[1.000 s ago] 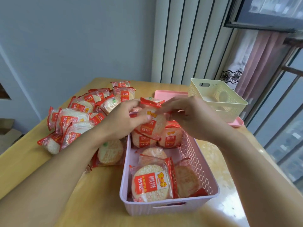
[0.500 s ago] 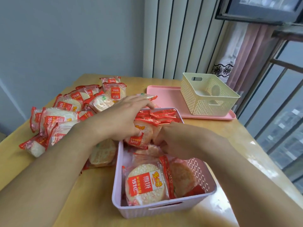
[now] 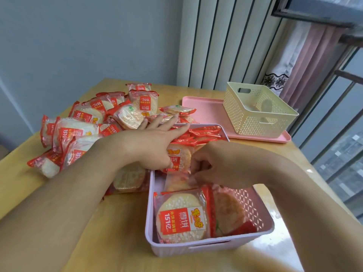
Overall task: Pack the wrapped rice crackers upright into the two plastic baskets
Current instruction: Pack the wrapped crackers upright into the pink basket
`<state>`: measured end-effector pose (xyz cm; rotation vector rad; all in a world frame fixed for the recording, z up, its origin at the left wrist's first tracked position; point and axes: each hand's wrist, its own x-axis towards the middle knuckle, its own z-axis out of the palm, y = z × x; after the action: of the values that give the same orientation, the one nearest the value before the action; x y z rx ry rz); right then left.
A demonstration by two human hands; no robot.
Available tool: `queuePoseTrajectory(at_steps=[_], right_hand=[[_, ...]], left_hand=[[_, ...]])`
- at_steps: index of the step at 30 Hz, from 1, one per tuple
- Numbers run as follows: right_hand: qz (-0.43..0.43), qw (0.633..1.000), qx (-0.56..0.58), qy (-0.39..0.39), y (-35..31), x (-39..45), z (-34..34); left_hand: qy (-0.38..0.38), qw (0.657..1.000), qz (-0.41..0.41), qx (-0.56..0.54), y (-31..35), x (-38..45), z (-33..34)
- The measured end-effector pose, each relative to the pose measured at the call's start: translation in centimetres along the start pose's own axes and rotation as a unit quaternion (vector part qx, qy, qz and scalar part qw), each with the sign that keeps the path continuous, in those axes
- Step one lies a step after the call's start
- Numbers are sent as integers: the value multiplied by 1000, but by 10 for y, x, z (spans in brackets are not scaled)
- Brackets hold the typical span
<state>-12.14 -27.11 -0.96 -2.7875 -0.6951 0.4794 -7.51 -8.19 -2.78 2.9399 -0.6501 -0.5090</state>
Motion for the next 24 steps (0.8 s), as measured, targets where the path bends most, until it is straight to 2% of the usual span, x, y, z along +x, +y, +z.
queuePoseTrajectory(at_steps=[3,5,8,10,12,15,18,20,22,24], right_hand=[[6,997,72,34,5,-8,-12],[8,988,125,94,10,-14,-23],[6,963,188,191,17,-20,-33],[10,940,240,243,20,-21,-35],[15,920,257,296,21,-20,-36],[-32,902,255,346,21,-22,-40],[-105,883,250,383,27,-24,-41],[-161,872,187,422,32,-24,-41],[-213,856,124,455,33,-23,-39],[-243,844,109,466,31,-23,-37]], left_hand=[[12,999,20,-21,-6,-6,-9],[51,997,32,-55,-11,-11,-17],[186,970,61,-146,-14,-16,-26],[304,924,72,-222,-8,-16,-27],[359,901,55,-238,0,-15,-26],[313,900,50,-298,5,-13,-22],[338,887,54,-309,3,-10,-21],[328,886,55,-324,2,-7,-21],[287,880,69,-373,3,-7,-19],[225,863,93,-443,6,-7,-18]])
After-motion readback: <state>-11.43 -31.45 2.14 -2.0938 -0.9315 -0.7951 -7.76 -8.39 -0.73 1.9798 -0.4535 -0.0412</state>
